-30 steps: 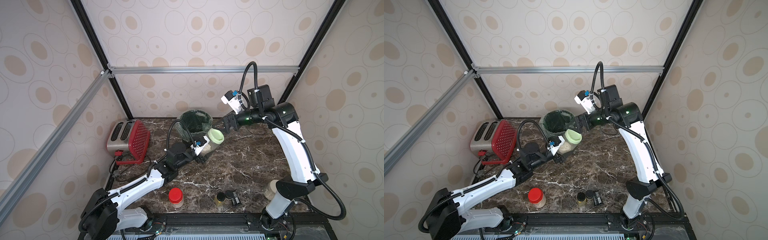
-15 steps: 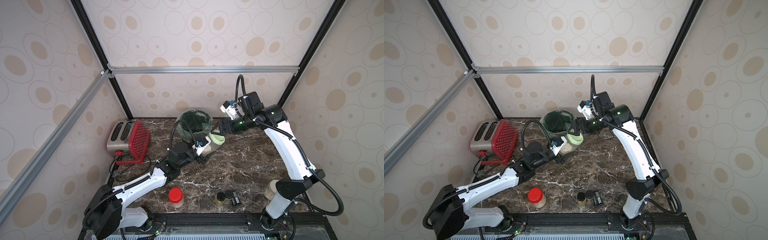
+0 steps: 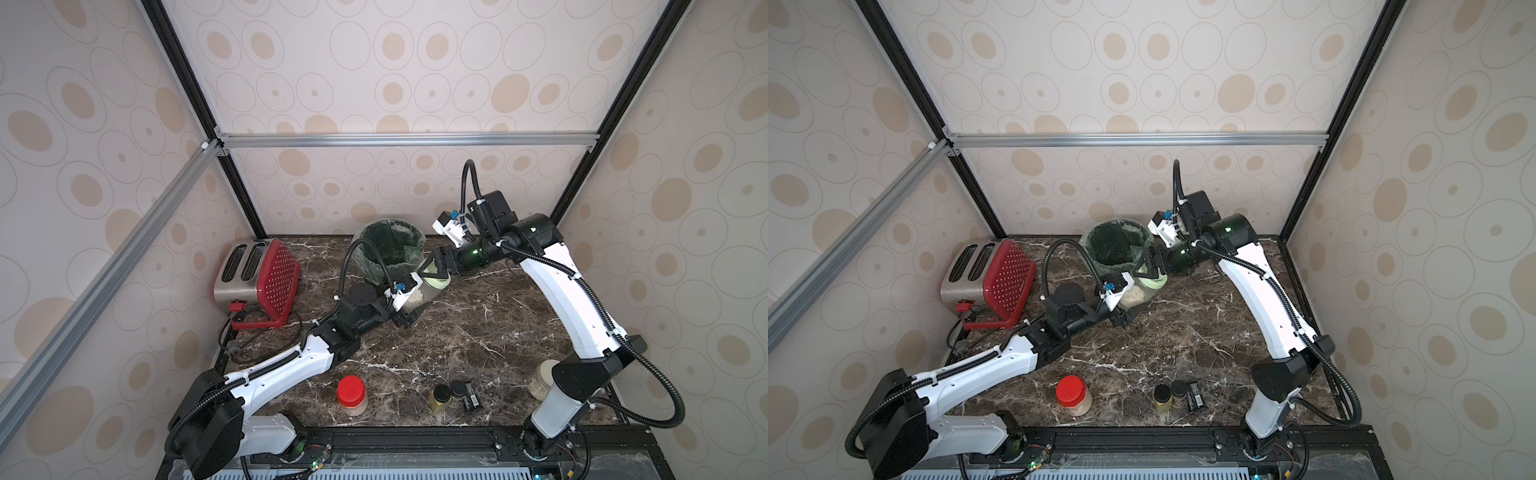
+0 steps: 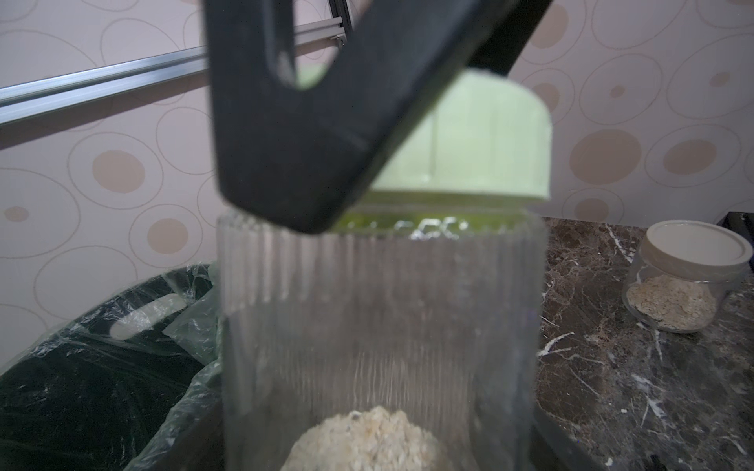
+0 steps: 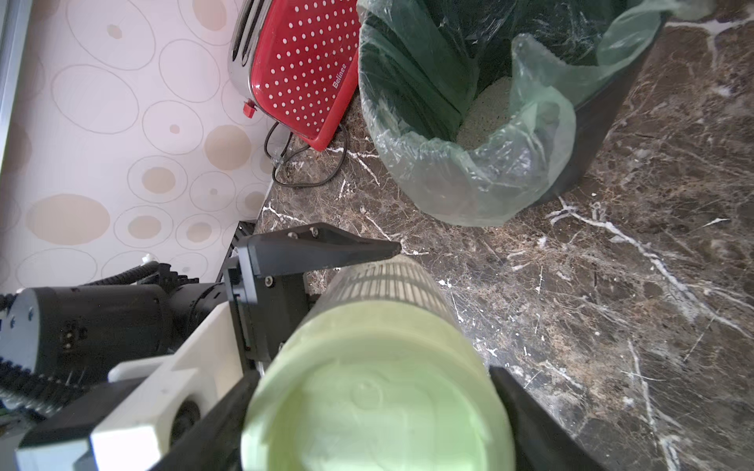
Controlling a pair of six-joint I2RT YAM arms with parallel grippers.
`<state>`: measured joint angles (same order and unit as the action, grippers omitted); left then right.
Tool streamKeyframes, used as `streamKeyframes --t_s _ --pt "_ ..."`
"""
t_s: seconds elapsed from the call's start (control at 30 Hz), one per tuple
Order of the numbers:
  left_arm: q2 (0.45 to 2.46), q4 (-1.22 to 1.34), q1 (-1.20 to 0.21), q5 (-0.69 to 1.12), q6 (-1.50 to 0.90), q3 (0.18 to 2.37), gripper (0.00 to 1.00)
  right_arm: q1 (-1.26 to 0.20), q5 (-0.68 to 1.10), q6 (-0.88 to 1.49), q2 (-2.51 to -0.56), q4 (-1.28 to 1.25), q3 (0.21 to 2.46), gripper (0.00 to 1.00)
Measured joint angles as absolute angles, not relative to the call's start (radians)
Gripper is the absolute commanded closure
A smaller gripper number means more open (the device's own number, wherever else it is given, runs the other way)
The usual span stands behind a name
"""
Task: Empty expired oatmeal from jars
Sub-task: Unscrew the lid from the jar.
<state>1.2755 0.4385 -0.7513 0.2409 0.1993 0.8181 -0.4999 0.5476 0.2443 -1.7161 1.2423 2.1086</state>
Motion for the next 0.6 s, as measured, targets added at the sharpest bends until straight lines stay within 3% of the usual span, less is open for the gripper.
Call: streamKeyframes --t_s 0.13,0.27,0.4,0.6 --pt "1.275 0.443 -0.752 0.241 0.2 0.818 1.0 -0.5 0.547 0.233 -1.717 1.254 2.121 0.4" --pt "1.275 0.469 -0.752 0.239 0.207 0.823 1.0 -0.5 0.559 0.155 -1.723 1.272 2.161 0.4" --pt "1.264 0.476 -0.752 0.242 0.21 0.824 1.0 -0.478 0.642 -0.073 -1.729 1.279 2.172 0.5" --pt "1.22 0.447 -0.752 0.24 0.215 0.827 1.0 -0.446 0.796 -0.417 -1.753 1.316 2.214 0.47"
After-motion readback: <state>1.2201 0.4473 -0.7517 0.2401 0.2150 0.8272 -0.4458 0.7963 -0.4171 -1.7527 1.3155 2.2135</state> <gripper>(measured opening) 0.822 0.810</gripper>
